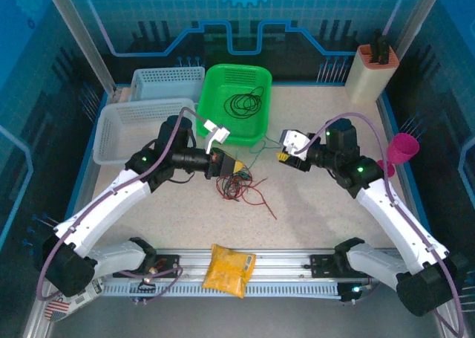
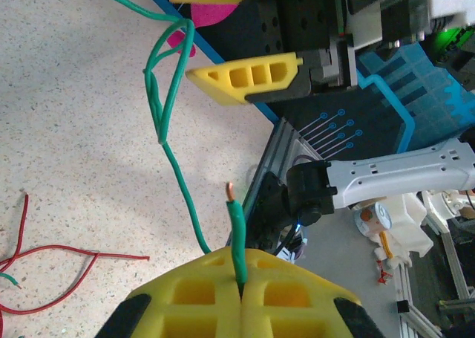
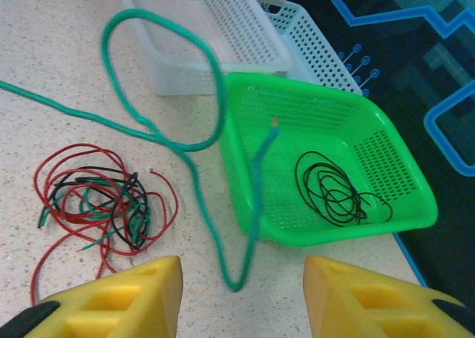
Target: Untangle the cables
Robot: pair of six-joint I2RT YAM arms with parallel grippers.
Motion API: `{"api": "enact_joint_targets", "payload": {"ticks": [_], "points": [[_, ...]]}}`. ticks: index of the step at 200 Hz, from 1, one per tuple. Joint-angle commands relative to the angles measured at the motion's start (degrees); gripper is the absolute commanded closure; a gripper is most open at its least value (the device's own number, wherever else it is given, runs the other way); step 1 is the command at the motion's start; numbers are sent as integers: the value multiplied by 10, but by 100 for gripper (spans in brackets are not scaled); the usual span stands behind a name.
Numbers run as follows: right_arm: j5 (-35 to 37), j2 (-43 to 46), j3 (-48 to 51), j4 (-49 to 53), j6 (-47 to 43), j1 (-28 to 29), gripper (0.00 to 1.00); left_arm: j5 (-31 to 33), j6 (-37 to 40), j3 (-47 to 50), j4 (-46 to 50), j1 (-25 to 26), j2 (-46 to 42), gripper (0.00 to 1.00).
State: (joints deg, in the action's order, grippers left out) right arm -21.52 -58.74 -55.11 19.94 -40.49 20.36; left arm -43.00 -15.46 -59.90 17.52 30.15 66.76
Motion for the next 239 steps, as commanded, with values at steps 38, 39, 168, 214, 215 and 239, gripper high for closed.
{"api": "enact_joint_targets", "payload": {"ticks": [38,39,168,214,215,239], "points": [[-113,-11,-3,-25,80,-37,59,-19,7,10,-6,-3,-7,100],[-114,-11,-3,-25,81,-37,59,-20,7,10,-7,-4,-8,100],[-140,-40,10,-39,147,-38,80,-20,-6,18,-27,-3,-18,100],[-156,-29,9,-31,170,-37,100,10,-11,27,-36,-2,-19,100],[-157,-28,8,-29,172,-37,100,12,-11,27,-36,-2,-19,100],[-171,-6,9,-13,249,-25,100,78,-11,31,-53,2,-13,100]]}}
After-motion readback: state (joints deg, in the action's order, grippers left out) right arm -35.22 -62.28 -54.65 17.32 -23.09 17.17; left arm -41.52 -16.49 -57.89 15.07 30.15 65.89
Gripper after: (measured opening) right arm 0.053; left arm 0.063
